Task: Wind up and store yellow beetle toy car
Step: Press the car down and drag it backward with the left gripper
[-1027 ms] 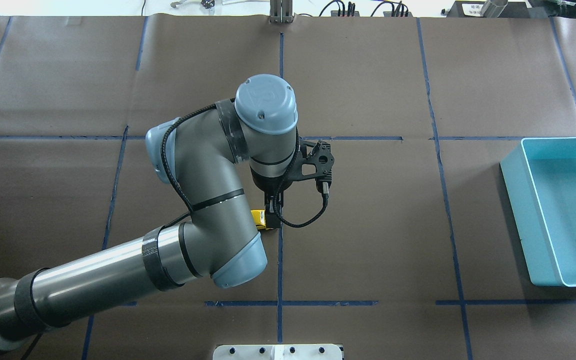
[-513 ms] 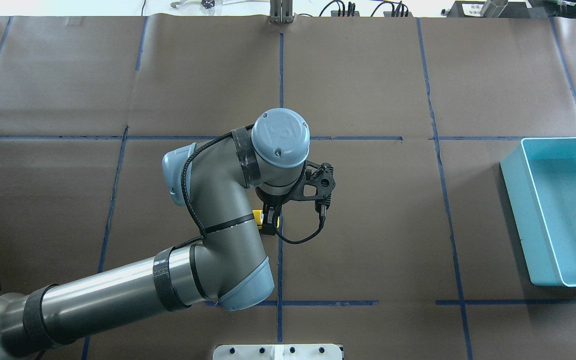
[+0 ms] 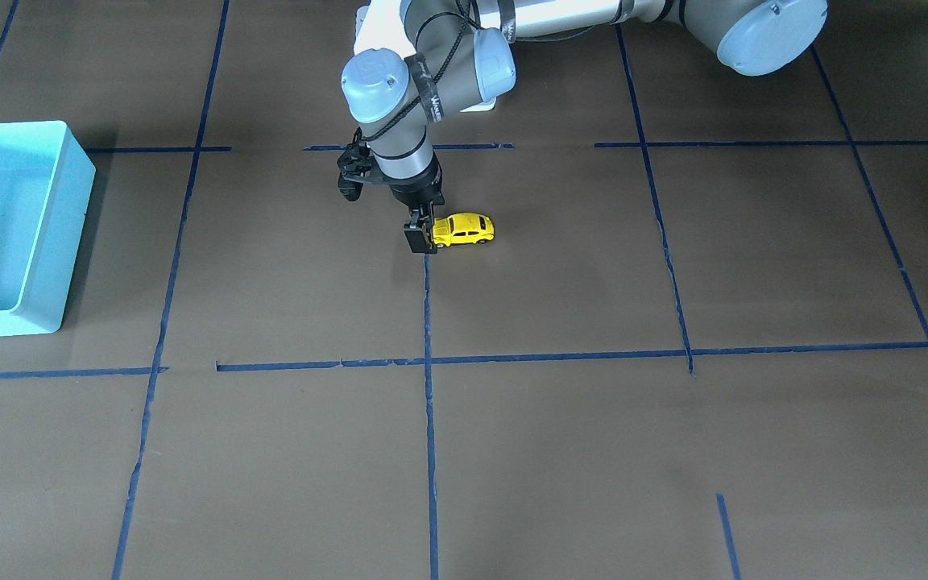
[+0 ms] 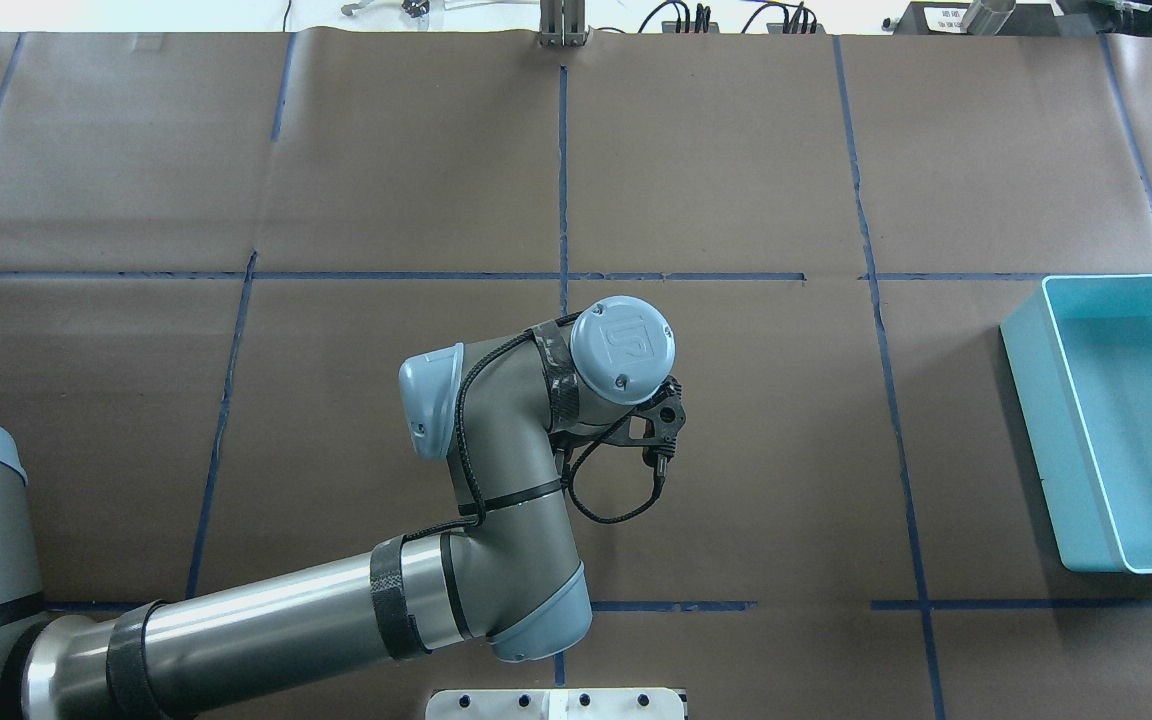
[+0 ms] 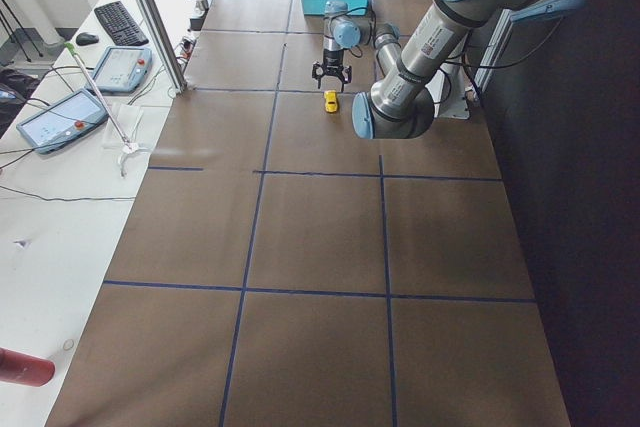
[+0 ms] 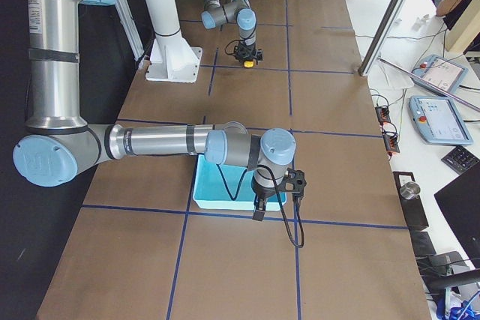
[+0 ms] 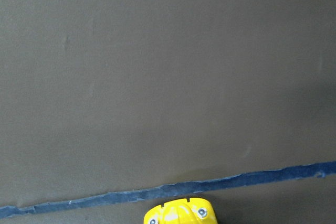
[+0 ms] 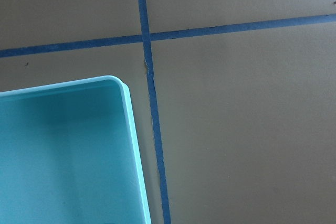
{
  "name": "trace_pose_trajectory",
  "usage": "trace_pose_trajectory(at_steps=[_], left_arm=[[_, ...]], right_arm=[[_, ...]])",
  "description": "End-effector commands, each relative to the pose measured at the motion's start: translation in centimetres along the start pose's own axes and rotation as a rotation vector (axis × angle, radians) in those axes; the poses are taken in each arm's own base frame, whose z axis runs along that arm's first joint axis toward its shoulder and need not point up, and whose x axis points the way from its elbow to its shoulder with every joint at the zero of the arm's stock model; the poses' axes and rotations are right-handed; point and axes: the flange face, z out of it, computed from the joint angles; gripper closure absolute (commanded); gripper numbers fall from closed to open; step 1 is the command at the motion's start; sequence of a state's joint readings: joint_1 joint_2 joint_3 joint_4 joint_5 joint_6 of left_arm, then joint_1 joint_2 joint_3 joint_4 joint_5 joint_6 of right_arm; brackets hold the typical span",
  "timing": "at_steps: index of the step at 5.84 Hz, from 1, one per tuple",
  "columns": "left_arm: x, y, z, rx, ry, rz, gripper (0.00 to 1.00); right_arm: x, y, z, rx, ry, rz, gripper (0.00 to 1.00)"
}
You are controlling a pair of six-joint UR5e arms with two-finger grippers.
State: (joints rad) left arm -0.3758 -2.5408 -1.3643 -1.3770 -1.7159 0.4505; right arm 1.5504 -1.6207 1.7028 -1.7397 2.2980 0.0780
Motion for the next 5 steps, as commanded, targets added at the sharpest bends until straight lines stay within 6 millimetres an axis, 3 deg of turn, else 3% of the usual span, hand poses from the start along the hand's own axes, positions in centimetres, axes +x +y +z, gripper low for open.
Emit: trace_pose_trajectory(at_steps=[1,5], left_arm=[[0.35,-0.26,0.75,-0.013,0.005,-0.006,0.0],[0.56,0.13,1.09,-0.015,0.011,-0.086,0.0]], right_arm=[[-0.01,-0.03,-0.04,0.001,0.0,0.0,0.0],[0.09,0.03,0.07,-0.001,0.0,0.002,0.0]])
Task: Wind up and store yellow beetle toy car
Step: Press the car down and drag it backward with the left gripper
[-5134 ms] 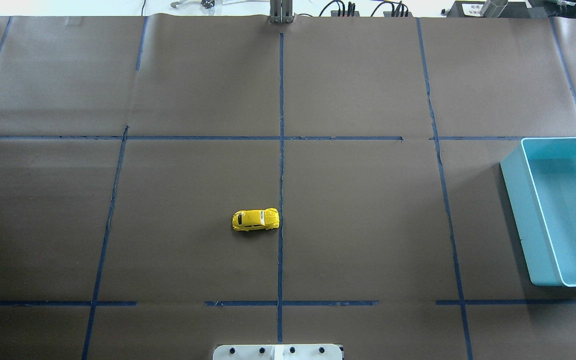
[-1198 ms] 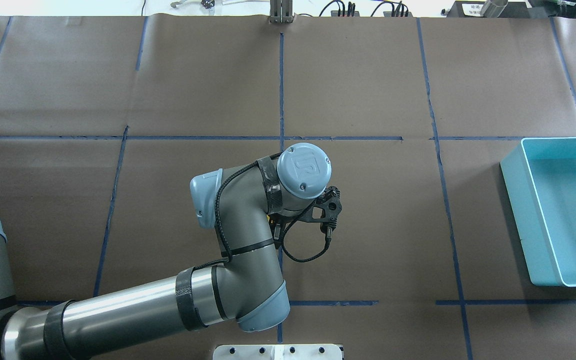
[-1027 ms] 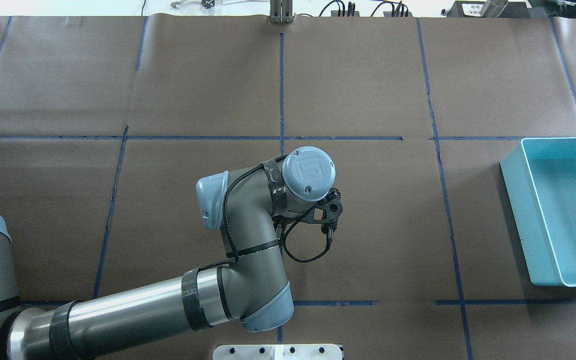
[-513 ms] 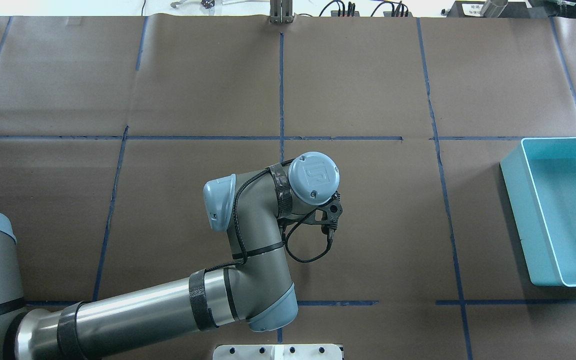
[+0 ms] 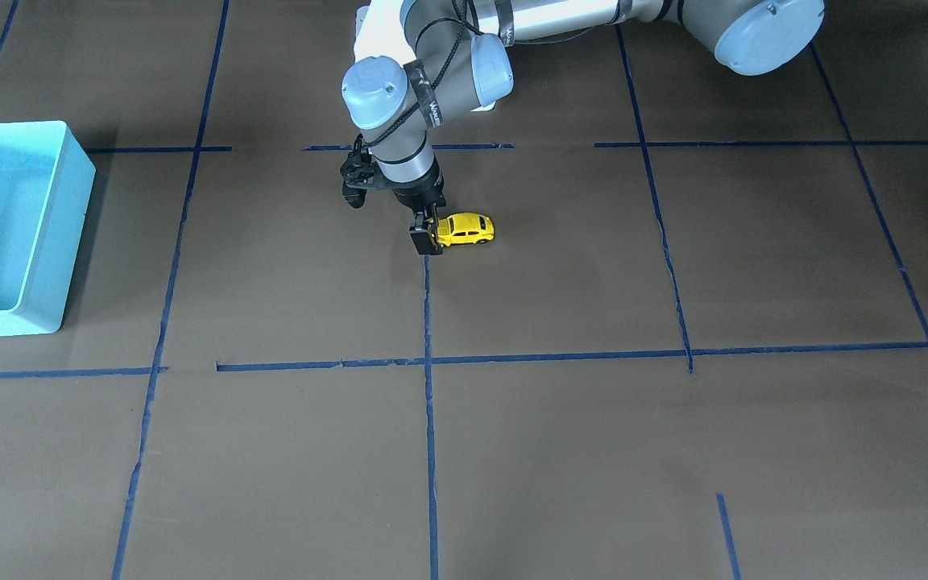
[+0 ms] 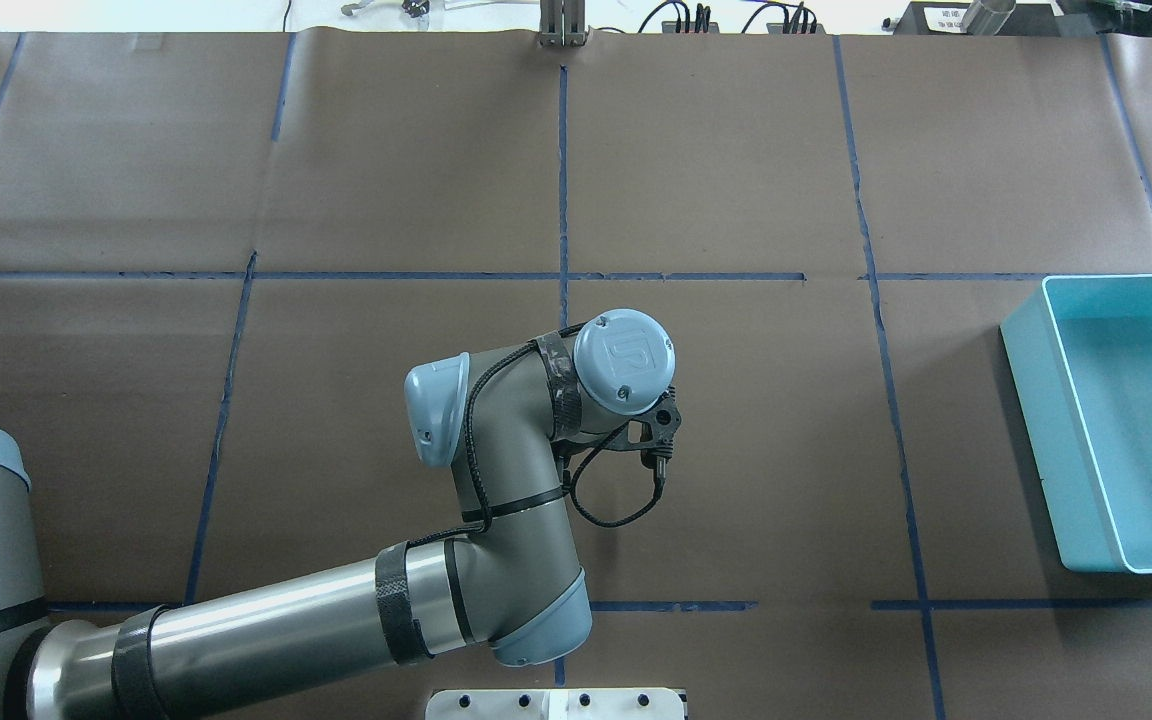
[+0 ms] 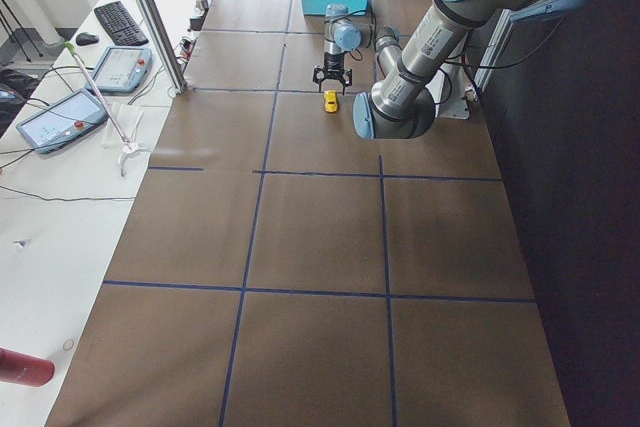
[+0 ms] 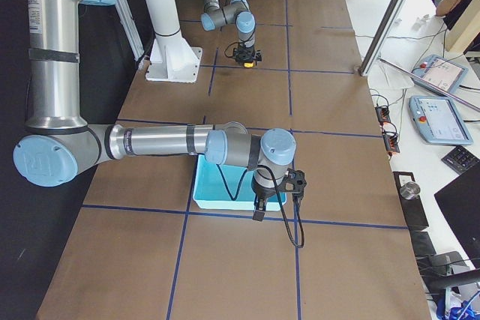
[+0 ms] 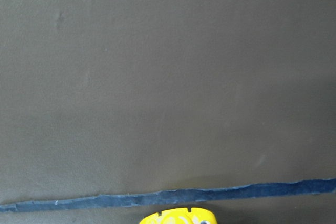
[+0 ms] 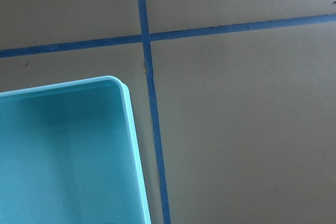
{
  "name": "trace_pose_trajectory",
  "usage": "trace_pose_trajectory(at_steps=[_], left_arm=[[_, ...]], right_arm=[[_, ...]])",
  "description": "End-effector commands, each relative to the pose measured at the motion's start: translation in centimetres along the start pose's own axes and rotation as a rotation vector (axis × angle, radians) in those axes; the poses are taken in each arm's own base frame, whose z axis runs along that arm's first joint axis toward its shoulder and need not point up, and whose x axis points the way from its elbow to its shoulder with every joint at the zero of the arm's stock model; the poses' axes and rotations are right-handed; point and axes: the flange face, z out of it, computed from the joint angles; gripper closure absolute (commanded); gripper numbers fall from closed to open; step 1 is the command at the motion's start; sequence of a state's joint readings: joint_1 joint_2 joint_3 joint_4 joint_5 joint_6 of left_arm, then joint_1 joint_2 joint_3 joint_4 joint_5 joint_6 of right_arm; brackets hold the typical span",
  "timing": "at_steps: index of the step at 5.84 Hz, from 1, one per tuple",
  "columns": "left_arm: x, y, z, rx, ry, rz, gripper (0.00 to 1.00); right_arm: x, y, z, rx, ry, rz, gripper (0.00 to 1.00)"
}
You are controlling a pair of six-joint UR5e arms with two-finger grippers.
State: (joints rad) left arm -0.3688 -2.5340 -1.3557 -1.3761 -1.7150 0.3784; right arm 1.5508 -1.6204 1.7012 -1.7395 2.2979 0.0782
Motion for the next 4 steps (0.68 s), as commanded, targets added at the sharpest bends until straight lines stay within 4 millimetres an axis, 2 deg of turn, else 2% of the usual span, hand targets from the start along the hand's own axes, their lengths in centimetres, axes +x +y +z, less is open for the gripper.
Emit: trace_pose_trajectory(at_steps=[1,2,3,4], left_arm=[[0.22,0.35,0.44,-0.001,0.01,-0.027,0.03],[0.2,0.57,0.29,0.002,0.009,-0.024,0.42],[0.33,0.87,0.22,0.004,0.008,-0.019,0.72],[0.49,1.3,-0.49,0.001,0.008,-0.017,0.88]], right_arm=[[-0.02,-0.02,-0.02,0.0,0.0,0.0,0.0],[0.04,0.04,0.04,-0.001,0.0,0.001,0.0],[-0.02,-0.02,-0.02,0.0,0.0,0.0,0.0],[-0.02,-0.02,-0.02,0.0,0.0,0.0,0.0]])
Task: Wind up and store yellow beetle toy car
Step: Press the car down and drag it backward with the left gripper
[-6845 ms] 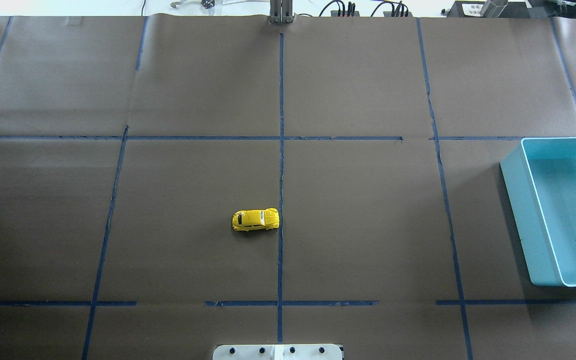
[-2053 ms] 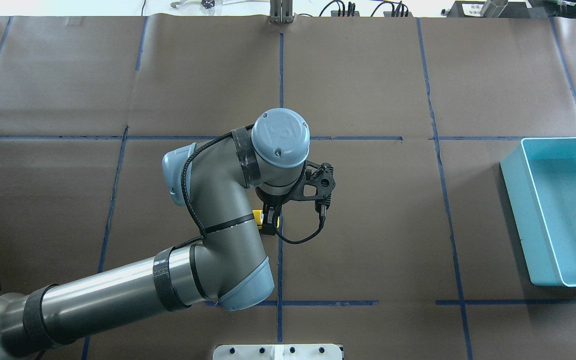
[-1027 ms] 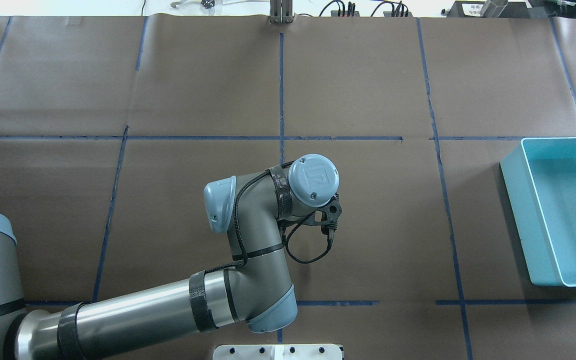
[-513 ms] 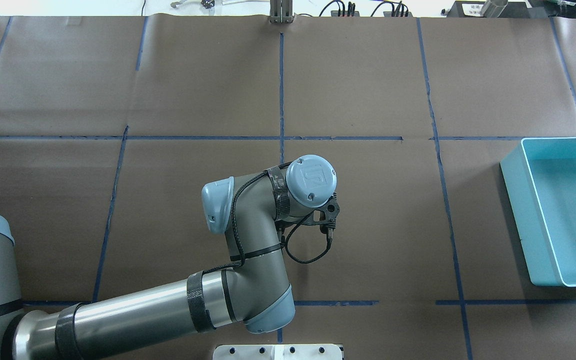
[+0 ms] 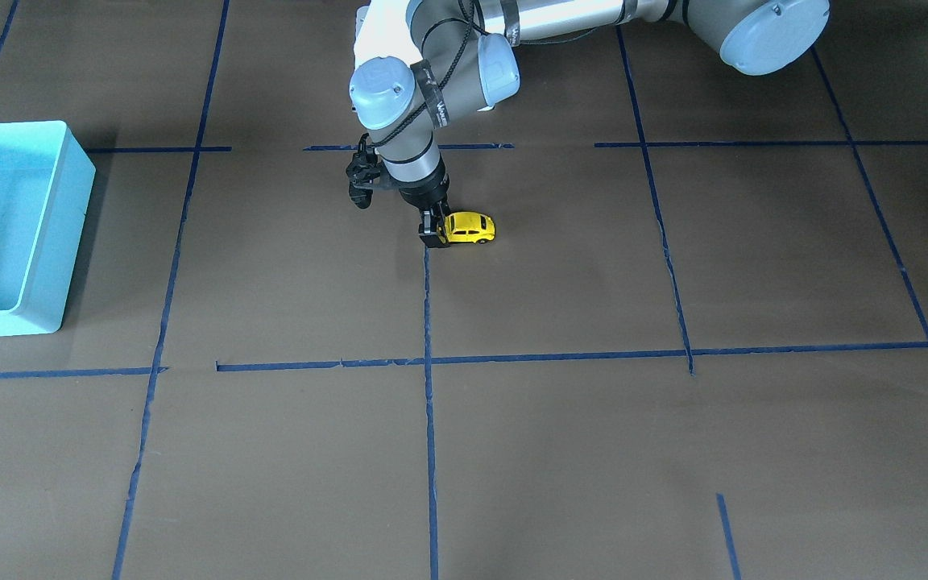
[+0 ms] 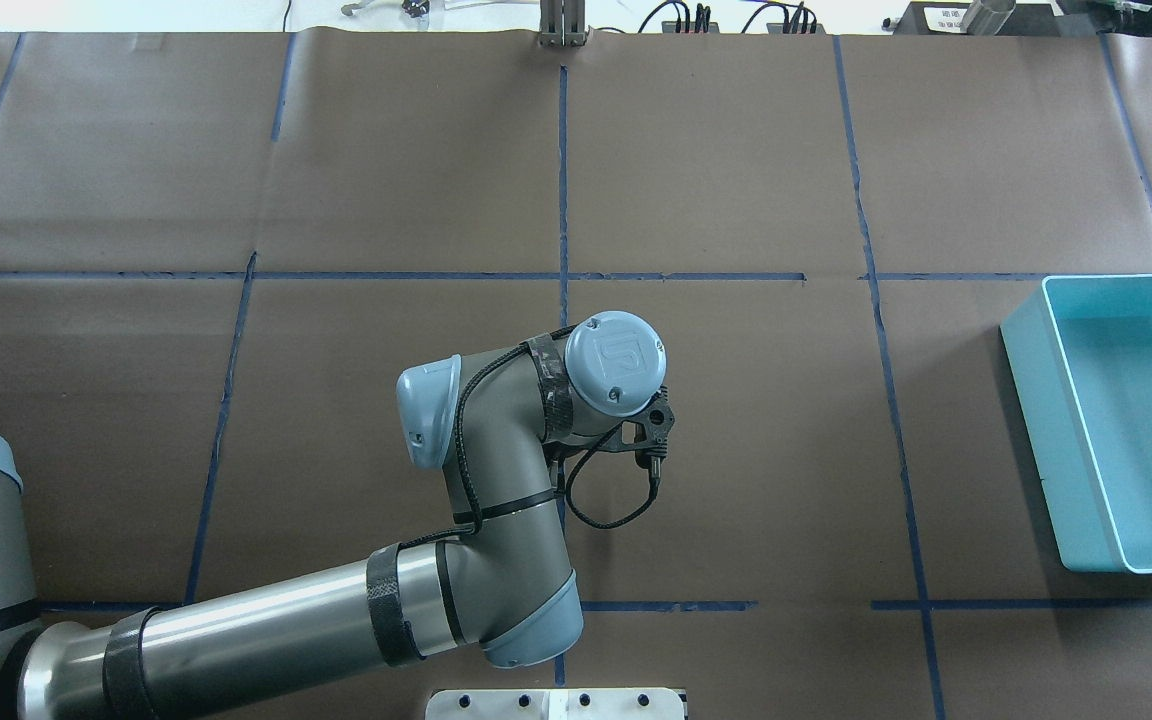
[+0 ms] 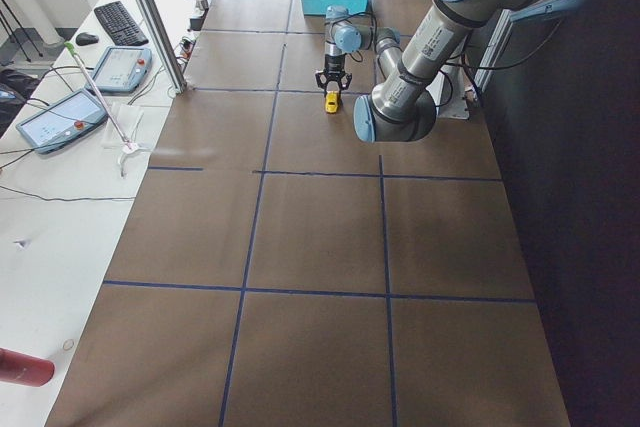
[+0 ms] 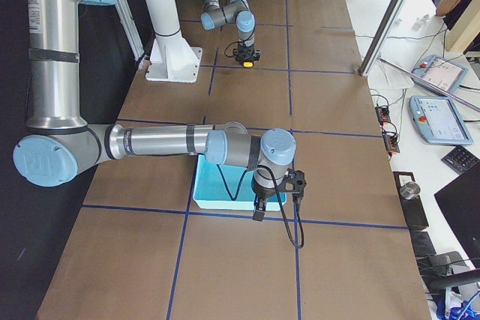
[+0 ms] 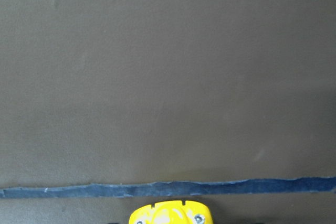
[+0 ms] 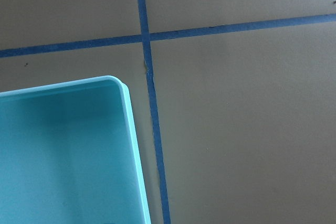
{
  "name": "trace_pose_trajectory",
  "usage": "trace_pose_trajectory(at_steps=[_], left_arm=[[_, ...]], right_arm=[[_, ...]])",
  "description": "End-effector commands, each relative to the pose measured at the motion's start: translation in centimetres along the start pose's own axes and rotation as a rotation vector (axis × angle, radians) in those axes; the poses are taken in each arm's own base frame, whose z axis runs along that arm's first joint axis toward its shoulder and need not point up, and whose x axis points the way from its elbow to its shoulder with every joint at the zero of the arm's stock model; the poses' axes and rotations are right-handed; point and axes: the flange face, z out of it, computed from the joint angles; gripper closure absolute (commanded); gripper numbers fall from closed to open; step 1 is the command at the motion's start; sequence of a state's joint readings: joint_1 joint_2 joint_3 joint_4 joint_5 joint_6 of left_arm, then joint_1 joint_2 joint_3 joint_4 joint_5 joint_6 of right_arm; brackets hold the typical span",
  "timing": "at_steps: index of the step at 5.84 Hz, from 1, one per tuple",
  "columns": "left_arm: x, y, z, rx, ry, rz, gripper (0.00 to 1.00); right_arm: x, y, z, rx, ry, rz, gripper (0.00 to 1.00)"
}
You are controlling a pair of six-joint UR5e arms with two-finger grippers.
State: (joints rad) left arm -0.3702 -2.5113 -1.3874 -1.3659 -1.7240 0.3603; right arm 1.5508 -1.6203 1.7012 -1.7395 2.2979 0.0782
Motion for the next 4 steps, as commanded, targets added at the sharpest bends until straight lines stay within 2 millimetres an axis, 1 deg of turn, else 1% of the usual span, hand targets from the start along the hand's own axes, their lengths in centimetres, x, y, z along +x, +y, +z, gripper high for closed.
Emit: trace_pose_trajectory(at_steps=[1,2,4], left_arm=[[0.2,1.0,-1.4,0.018,-0.01,0.0,0.99],[-1.1,2.2,-2.2,0.028,-0.025,-0.023,1.0],[-4.7,3.8,-4.9,0.112,-0.071,-0.04,1.0]], right_arm=[[-0.1,0.0,-0.1,0.001,0.0,-0.001,0.0],[-0.1,0.0,-0.1,0.001,-0.002,-0.001,0.0],[-0.1,0.0,-0.1,0.001,0.0,-0.003,0.0]])
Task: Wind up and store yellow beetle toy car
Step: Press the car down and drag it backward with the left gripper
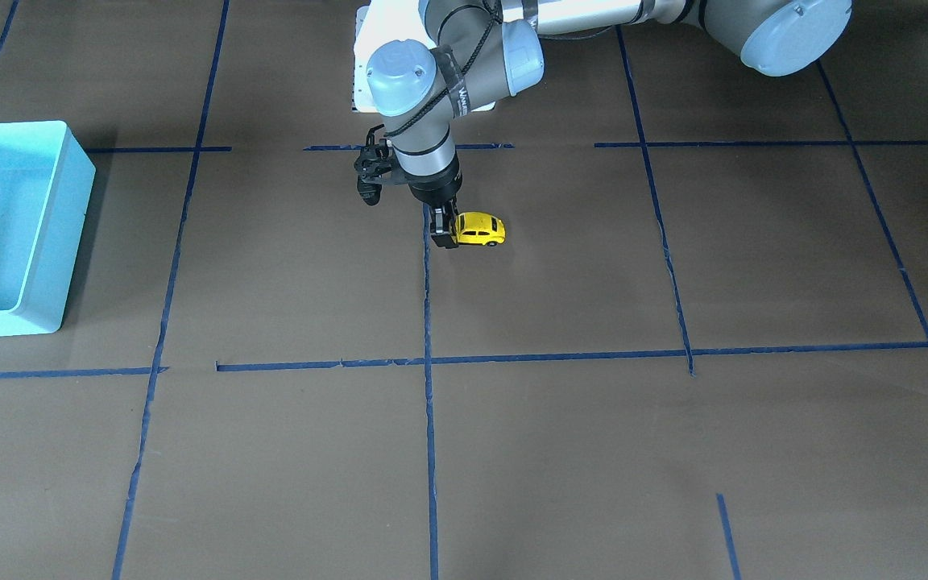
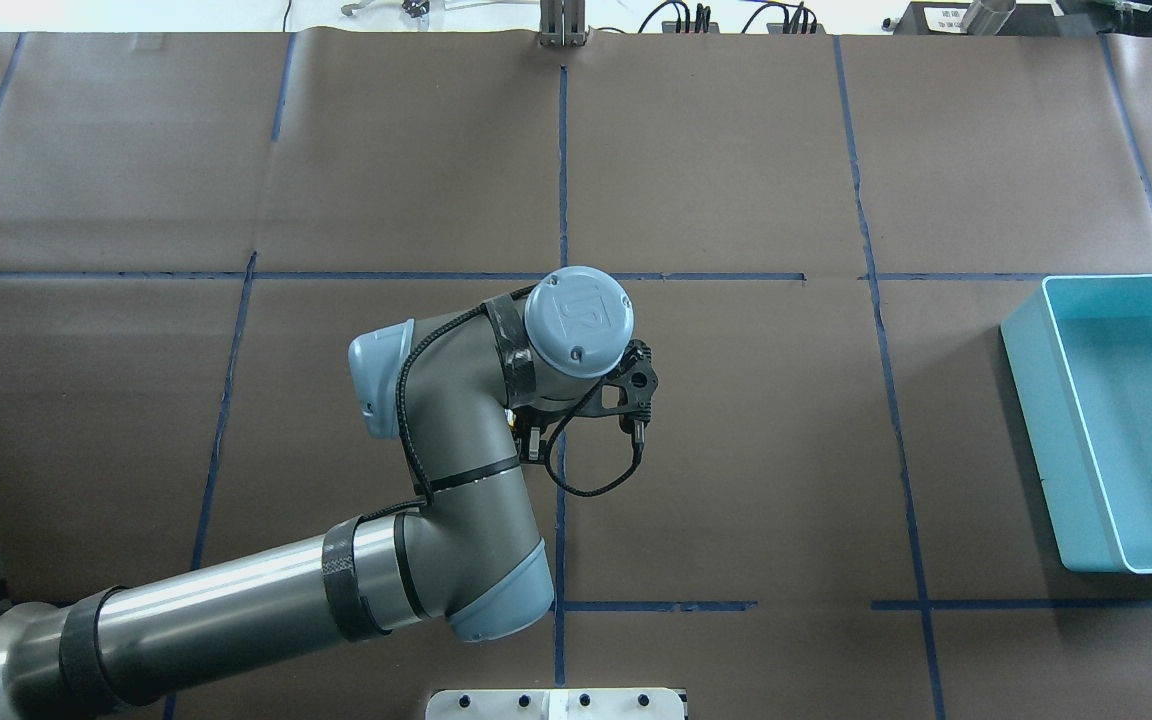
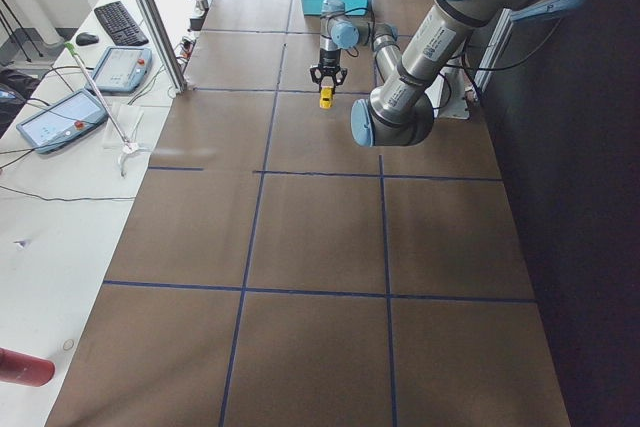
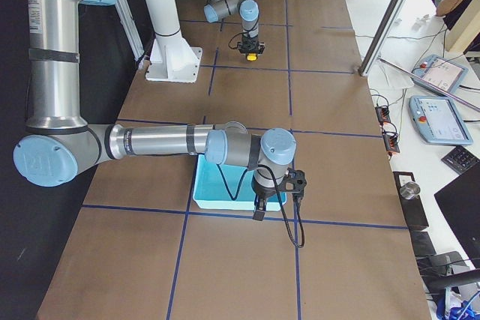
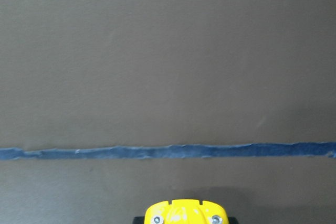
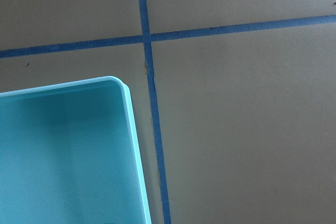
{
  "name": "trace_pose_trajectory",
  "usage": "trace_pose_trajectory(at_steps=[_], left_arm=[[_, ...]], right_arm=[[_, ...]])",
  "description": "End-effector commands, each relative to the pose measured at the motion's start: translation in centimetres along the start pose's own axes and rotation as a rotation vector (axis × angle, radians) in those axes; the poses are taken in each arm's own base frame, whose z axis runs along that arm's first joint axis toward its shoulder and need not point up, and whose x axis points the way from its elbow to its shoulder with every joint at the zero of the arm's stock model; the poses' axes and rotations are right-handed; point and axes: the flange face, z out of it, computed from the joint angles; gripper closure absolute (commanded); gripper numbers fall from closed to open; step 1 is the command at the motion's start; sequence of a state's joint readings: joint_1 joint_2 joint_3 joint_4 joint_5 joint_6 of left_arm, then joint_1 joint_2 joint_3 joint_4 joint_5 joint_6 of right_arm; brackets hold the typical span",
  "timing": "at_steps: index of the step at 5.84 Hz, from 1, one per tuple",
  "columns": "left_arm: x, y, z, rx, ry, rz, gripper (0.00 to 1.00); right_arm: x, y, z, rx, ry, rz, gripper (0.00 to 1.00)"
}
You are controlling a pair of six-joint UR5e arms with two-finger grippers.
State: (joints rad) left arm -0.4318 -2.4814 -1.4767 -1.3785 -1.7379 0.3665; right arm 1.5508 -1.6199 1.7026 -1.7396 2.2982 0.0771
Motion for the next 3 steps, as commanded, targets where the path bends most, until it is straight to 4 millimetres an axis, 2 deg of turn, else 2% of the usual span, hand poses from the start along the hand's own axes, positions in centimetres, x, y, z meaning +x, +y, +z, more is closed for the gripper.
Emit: trace_pose_trajectory(at_steps=[1,3], left_arm=[[-2.2,-0.1,-1.9,0.111,-0.047,-0.006,1.0],[-2.5,-1.5,-1.3,0.239,-0.053,-0.009,1.0]], right_arm=[[0.0,0.0,0.0,0.0,0.0,0.0,0.0],[0.3,0.0,0.3,-0.007,0.001,0.006,0.0]])
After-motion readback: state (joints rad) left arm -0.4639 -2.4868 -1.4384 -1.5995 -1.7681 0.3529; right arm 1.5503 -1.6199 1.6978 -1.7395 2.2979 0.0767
